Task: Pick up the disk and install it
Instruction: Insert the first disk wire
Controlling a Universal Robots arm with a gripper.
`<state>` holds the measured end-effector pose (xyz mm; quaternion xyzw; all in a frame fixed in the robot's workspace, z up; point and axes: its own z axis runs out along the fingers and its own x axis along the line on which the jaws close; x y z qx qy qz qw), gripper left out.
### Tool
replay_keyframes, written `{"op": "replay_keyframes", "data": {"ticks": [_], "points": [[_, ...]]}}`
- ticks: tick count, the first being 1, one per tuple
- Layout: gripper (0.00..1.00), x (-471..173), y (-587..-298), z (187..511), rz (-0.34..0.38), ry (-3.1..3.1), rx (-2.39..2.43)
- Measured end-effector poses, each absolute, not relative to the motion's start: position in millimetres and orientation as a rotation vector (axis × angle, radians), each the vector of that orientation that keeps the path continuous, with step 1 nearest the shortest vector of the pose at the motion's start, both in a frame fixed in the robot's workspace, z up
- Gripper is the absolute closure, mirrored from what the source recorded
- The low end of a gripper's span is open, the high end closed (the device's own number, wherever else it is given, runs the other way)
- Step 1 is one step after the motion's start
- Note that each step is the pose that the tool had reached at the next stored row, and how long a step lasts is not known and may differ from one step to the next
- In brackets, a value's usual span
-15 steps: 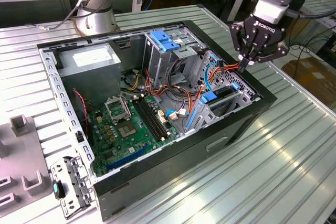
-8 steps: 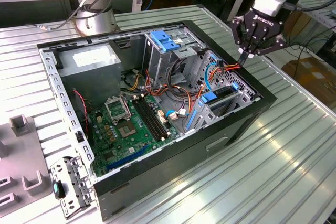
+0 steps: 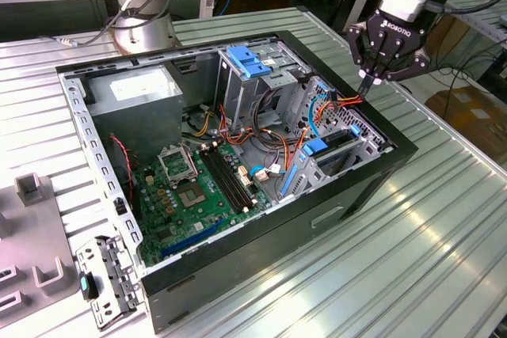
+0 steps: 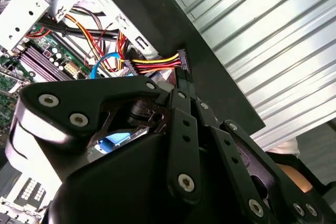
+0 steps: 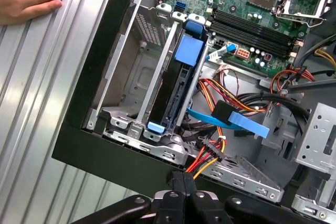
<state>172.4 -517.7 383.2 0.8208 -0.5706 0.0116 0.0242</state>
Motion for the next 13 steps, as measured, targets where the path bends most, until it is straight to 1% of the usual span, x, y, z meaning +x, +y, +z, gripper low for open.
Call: {"op": "replay_keyframes", "data": {"ticks": [5,8,9,10,13], "points": [[0.89,172.5,-517.6,382.7,0.039,-1.731,2.565],[0.71,172.4,-517.6,381.9,0.045,-1.641,2.626],[0.71,172.5,-517.6,381.5,0.046,-1.615,2.642],[0.64,172.5,-517.6,381.1,0.047,-1.59,2.658],[0.64,172.5,-517.7,378.8,0.052,-1.48,2.723]]}}
